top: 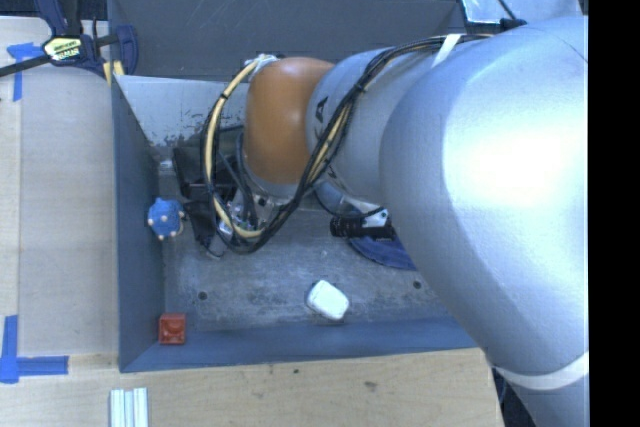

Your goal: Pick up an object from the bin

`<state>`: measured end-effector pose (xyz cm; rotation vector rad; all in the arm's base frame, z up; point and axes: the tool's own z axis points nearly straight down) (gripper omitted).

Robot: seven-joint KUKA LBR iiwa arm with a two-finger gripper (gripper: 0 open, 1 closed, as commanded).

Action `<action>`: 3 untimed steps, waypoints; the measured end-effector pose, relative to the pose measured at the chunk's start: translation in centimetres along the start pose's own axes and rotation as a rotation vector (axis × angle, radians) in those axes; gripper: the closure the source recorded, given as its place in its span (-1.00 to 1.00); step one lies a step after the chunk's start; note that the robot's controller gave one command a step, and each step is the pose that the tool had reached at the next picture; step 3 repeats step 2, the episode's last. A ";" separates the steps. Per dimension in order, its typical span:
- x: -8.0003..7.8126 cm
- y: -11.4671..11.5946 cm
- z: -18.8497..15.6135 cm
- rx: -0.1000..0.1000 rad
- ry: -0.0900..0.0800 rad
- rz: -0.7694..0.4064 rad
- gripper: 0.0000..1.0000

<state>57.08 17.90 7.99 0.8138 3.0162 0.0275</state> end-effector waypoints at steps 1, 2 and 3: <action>0.0 -0.1 0.0 0.002 0.001 0.000 1.00; -0.3 0.2 -9.1 0.015 0.006 -0.002 1.00; -0.3 0.2 -9.1 0.015 0.006 -0.002 1.00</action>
Offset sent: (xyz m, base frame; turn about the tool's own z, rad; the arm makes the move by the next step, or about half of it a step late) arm 0.0000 0.0000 0.0000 0.0000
